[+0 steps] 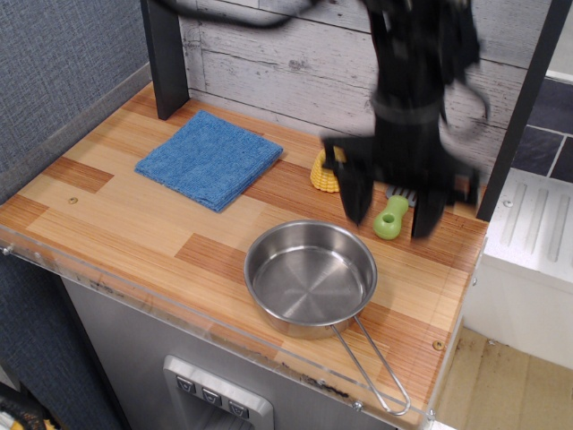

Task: Pick up the pot and place it in front of the green spatula

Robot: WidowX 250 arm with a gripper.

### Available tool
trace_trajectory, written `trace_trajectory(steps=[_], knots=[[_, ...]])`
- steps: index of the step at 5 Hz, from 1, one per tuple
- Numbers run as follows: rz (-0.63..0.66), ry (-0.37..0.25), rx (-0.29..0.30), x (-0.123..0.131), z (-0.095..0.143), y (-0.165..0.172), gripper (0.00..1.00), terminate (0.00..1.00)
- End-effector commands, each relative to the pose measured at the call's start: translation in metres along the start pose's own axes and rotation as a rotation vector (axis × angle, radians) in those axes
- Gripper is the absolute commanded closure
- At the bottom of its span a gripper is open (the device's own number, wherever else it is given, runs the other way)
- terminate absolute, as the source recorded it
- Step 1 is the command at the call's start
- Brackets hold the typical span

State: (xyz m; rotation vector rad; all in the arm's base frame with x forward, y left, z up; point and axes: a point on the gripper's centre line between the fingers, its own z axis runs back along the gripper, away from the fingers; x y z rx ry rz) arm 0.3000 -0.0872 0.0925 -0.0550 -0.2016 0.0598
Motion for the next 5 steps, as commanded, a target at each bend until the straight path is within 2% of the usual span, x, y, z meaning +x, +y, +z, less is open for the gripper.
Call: trace_trajectory(steps=[1, 2, 4, 5], knots=[[0.072, -0.123, 0.054, 0.026, 0.047, 0.07, 0.0, 0.0], [0.023, -0.081, 0.04, 0.032, 0.037, 0.092, 0.0, 0.0], [-0.066, 0.0, 0.017, 0.039, 0.028, 0.1, 0.0, 0.0], [-0.066, 0.0, 0.017, 0.039, 0.028, 0.1, 0.0, 1.0]])
